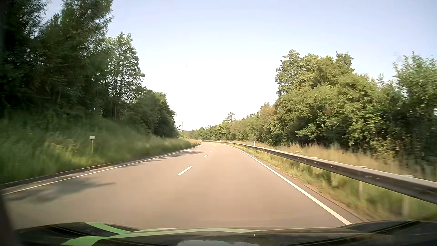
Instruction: Follow the waypoints while adhering to traffic rules and regulations
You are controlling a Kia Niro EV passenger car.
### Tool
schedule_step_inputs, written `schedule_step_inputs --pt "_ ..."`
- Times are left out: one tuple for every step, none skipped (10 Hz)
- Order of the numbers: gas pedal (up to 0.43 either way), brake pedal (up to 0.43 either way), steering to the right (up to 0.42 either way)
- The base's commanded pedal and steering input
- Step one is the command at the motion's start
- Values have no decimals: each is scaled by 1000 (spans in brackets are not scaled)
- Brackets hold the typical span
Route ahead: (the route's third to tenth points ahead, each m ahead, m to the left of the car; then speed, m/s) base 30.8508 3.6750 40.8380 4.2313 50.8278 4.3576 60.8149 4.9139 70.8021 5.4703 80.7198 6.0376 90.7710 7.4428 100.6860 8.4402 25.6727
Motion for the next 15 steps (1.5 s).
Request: schedule_step_inputs --pt "189 0 -11" --pt "189 0 -11" --pt "197 0 -11" --pt "197 0 -11" --pt "197 0 -11" --pt "197 0 -11" --pt "197 0 -11" --pt "189 0 -11" --pt "177 0 -11" --pt "169 0 -10" --pt "169 0 -9" --pt "169 0 -8" --pt "177 0 -8" --pt "177 0 -8" --pt "177 0 -8"
